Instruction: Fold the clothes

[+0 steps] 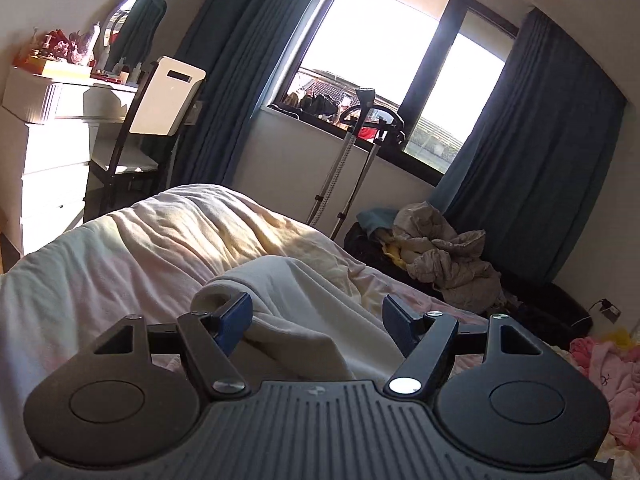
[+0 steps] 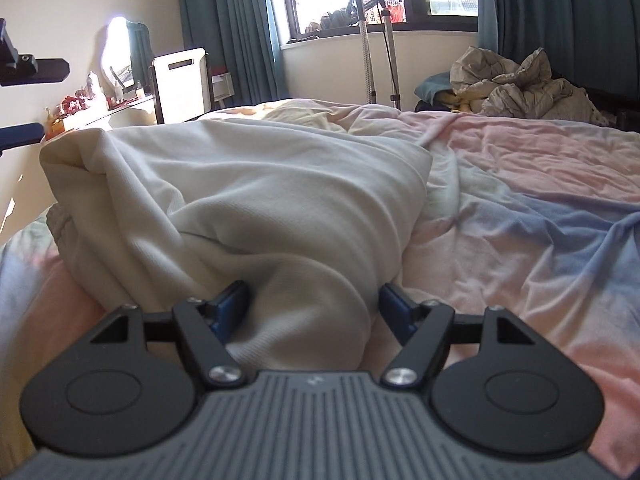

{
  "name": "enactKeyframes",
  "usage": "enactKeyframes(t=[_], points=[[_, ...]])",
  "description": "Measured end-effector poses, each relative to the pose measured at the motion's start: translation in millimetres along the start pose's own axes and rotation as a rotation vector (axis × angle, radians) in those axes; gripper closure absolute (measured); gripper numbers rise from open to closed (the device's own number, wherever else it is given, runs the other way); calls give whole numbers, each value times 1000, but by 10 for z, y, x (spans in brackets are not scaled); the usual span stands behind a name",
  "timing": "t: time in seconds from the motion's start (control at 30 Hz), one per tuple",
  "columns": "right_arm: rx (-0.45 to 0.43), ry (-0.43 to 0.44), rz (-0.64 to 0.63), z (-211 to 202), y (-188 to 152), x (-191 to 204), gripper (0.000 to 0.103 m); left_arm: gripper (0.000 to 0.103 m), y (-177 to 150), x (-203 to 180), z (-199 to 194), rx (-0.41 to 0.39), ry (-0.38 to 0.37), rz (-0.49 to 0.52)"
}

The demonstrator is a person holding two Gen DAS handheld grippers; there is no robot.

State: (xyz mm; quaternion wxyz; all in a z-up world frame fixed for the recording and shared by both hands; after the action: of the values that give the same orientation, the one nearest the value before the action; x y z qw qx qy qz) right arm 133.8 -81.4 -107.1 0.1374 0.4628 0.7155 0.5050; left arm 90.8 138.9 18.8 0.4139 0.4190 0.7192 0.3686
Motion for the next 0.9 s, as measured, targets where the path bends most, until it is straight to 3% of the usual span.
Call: enactKeyframes(t=[0.13, 0.2, 0.27, 0.33, 0.47, 0.8, 0.9], points=[[-4, -2, -3, -3, -2, -4, 30, 28, -268, -464, 308, 29, -108, 97], [-7, -6, -10, -10, -7, 6, 30, 28, -408, -653, 427, 46, -118, 183], [-10, -8, -14, -16, -11, 12, 30, 28, -536, -765, 537, 57, -85, 271], [-11, -4, -10, -16, -13, 3, 30, 28, -637, -747, 665, 71, -5, 326], [-11, 10, 8, -6, -9, -32, 28, 35, -696, -549, 785, 110, 144, 326], [-14, 20, 15, -5, -7, -55, 27, 38, -643, -357, 511, 106, 266, 262], [-14, 22, 13, -6, -7, -55, 27, 45, -637, -324, 491, 105, 298, 270]])
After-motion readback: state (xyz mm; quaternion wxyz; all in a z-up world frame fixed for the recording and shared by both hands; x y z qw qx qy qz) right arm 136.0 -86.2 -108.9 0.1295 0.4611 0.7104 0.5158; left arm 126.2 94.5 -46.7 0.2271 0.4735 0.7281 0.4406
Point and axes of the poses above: each gripper's, at about its wrist camera, not at the fingertips, and z roughly the way its jaws point, x to its left, y to its top, the point moved 4 cm from there along z, roughly the way its jaws point, and after that the axes turned 13 degrees about y, right-handed, at the moved point
